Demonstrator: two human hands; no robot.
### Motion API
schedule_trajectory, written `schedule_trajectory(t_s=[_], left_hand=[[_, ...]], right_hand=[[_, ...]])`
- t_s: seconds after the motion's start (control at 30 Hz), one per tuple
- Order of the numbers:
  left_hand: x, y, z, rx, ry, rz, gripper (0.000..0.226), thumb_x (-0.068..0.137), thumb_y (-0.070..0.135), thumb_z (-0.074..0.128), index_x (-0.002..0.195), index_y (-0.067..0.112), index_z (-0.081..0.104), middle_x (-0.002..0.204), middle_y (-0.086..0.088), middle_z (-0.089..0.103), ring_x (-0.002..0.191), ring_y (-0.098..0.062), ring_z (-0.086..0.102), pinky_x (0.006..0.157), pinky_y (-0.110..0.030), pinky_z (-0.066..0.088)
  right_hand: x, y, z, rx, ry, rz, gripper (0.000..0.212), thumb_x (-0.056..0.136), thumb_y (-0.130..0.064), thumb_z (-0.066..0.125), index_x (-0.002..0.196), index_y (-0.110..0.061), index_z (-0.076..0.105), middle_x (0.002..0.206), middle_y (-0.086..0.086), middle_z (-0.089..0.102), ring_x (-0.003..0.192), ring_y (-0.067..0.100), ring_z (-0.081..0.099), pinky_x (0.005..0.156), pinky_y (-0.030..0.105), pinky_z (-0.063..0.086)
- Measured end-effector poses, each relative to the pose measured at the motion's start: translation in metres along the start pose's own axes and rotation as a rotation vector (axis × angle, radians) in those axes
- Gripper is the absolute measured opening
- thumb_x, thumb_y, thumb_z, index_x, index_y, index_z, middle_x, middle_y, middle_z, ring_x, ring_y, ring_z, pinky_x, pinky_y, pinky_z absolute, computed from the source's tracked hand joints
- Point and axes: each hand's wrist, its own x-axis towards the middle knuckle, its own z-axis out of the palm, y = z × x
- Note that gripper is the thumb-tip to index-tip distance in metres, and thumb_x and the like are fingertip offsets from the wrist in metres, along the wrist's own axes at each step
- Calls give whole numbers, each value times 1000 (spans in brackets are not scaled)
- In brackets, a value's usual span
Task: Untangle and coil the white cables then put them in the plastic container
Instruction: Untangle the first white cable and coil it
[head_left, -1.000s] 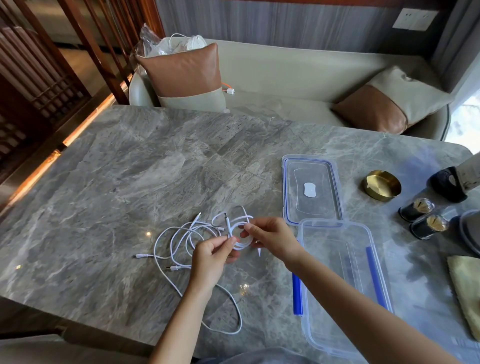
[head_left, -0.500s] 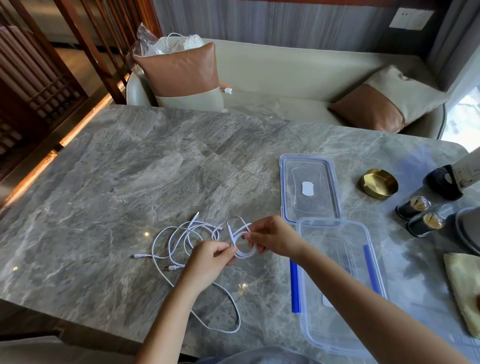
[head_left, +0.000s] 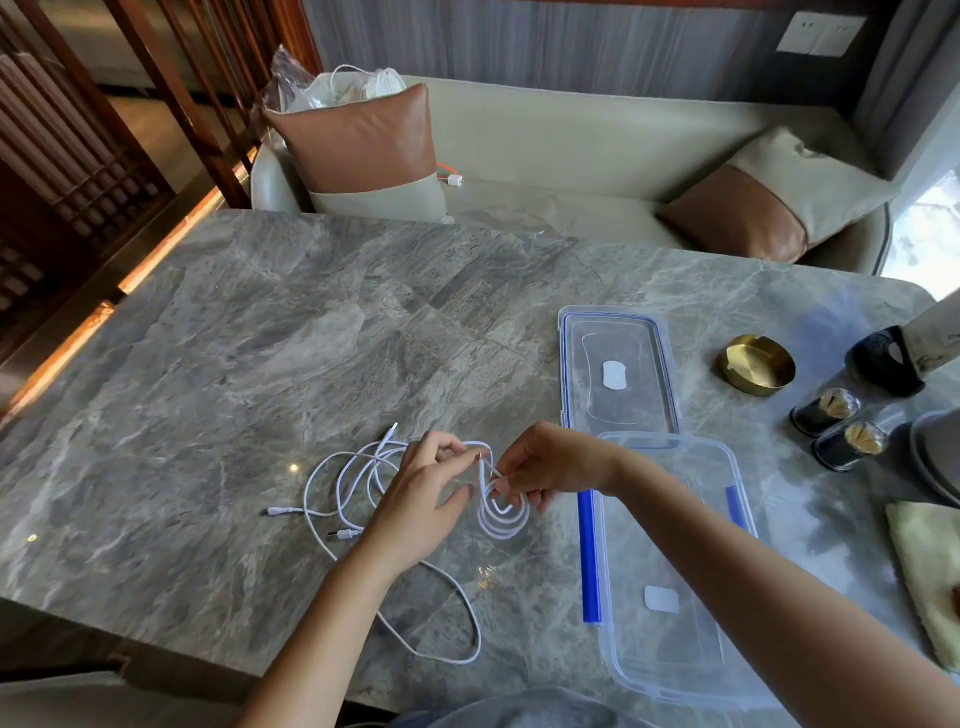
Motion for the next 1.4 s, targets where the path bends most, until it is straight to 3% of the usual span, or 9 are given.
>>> schedule_trajectory(t_s=[0.2,0.3,0.43,0.57,0.7,1.0,1.17,1.33,1.4], left_hand=[[4,-11,1,-4,35,-100,22,76,7,67,95,18,69,97,5,66,98,-15,59,87,-30,46],[2,-11,3,-219,-4,-250,23,78,2,61,89,21,68,87,3,71,85,-18,65,77,-34,50],[-5,-5,4,-625,-57,-387,24,84,-1,57,87,20,68,69,6,68,60,-8,60,51,-19,46],[-12,1,6,-996,-55,-479,10,81,7,62,89,10,67,66,1,64,58,-5,58,49,-14,43],[-14,6,12,-1112,23,-564,21,68,24,69,84,11,66,63,6,62,55,-2,57,43,-14,40],[-11,12,19,-1314,163,-576,14,73,23,64,79,17,76,68,4,71,61,-2,65,57,-13,52],[-9,16,20,-1321,213,-551,24,86,15,56,74,18,77,67,5,71,61,-1,65,55,-14,52],[-4,15,18,-1266,332,-514,16,87,11,56,78,12,70,66,3,67,62,-3,62,56,-14,52],[-1,14,17,-1199,410,-499,15,87,11,57,78,12,69,66,5,67,62,-2,61,59,-13,52]], right_hand=[[3,3,-3,-3,105,-19,16,87,-12,64,91,2,70,64,5,61,51,7,56,53,16,52],[4,2,-4,13,162,-27,23,86,-16,65,93,5,69,69,14,62,53,11,56,52,18,50],[4,2,-3,80,232,-41,24,87,-16,64,91,7,68,73,20,62,54,14,56,54,21,50],[6,0,1,212,309,-49,25,87,-12,63,91,12,66,61,11,58,50,12,56,54,21,52],[7,-2,7,242,336,-55,22,88,-13,63,85,9,66,59,7,58,49,13,54,51,18,49],[5,0,19,413,385,-113,16,88,-11,62,74,-6,66,61,11,56,46,5,56,53,17,51],[6,2,24,537,416,-123,9,87,-8,62,79,-6,66,50,-6,61,46,5,56,56,21,56],[10,-1,28,734,471,-124,15,83,-2,65,98,-4,63,68,2,61,50,6,60,57,22,56],[12,-2,29,736,519,-126,10,84,-5,65,92,-10,62,72,2,59,54,7,64,58,22,56]])
